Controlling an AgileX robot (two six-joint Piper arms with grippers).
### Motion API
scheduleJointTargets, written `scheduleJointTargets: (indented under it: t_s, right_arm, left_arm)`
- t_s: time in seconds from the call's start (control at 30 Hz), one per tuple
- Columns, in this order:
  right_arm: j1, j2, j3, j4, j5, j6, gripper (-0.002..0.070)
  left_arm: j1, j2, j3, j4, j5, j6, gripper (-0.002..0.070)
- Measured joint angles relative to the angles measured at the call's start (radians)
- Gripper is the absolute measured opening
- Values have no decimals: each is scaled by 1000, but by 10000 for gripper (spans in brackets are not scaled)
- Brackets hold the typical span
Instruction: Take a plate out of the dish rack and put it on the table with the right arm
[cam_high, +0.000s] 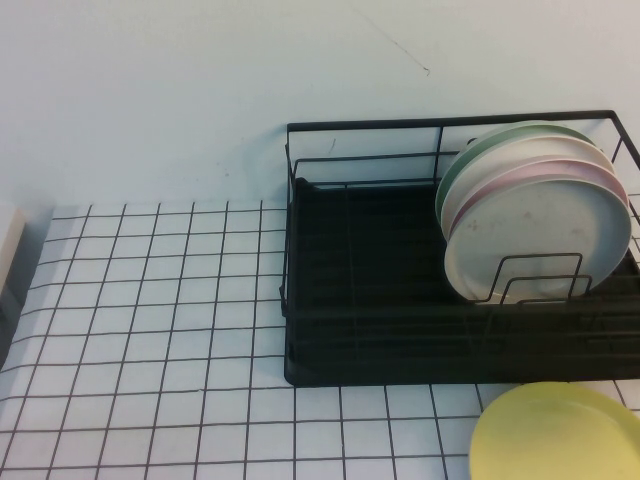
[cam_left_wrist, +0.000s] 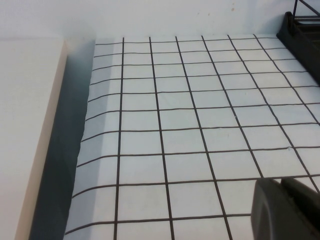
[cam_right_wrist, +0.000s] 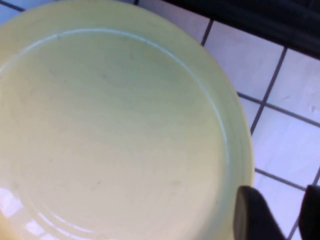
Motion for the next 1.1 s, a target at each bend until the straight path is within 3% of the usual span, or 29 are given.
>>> scheduleJointTargets:
  t_s: [0.2,0.27,0.37,0.43,0.57,0.73,0.83,0.93,1.1]
  right_arm:
    - [0,0,-83,92,150,-13,245]
    - [0,0,-84,206,221,-113,216]
    - [3,0,-42,336,268,-239,86]
    - [11,0,13,372,230,-282,39]
    - [54,0,132,419,140,-309,11]
    - [206,0,169,501,174,-363,8]
    - [317,0,169,479,170,-313,7]
    - [411,0,169,345,135,-161,7]
    - [469,0,172,171,129,6,6]
  left_arm:
    - [0,0,0,0,0,0,-3]
    - [0,0,0,0,0,0,-3]
    - [0,0,0,0,0,0,-3]
    - [0,0,0,0,0,0,-3]
    - [0,0,0,0,0,0,-3]
    - [0,0,0,0,0,0,-3]
    - [0,0,0,0,0,0,-3]
    - [0,0,0,0,0,0,-3]
    - [0,0,0,0,0,0,-3]
